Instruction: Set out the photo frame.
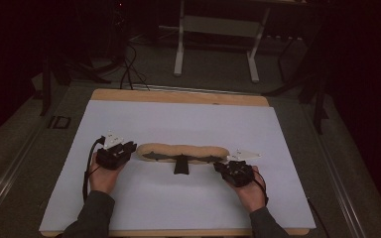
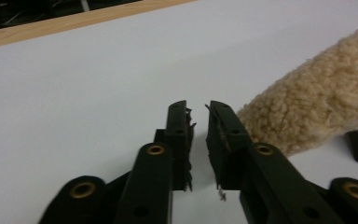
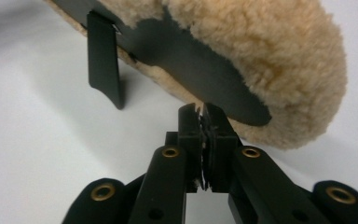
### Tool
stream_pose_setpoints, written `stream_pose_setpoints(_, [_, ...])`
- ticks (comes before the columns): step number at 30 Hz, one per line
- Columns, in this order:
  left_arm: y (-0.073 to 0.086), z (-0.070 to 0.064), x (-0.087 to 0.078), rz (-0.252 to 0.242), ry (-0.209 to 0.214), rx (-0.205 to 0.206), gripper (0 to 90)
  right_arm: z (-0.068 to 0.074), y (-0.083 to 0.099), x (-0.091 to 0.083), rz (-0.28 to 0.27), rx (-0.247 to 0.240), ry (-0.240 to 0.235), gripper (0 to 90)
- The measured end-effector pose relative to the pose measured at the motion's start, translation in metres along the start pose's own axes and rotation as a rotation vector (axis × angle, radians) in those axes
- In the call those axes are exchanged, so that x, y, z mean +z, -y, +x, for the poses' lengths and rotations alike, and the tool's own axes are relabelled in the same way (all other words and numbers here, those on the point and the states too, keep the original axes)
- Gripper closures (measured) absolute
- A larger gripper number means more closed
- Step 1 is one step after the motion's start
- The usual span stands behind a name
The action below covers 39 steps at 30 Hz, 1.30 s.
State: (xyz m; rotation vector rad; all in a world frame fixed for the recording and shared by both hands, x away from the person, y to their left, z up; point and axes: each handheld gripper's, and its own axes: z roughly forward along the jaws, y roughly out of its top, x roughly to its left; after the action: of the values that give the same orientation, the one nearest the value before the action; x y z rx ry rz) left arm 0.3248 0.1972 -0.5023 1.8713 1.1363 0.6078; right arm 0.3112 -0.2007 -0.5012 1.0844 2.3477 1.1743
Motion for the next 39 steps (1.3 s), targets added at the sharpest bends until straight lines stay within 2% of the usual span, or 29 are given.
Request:
stream_pose_setpoints(6, [-0.001,-0.006,0.005,0.004,0.004,0.036,89.4,-0.001,0.0,0.0,-0.001,0.003,0.032,88.9])
stream_pose_setpoints(13, [-0.001,-0.008,0.005,-0.003,0.007,0.039,90.0,-0.005,-0.002,0.0,-0.02,0.038,0.054,89.4])
stream_pose_setpoints(39, [0.002,-0.014,-0.002,-0.017,0.027,0.06,90.0,-0.008,-0.002,0.001,-0.017,0.074,0.077,89.6])
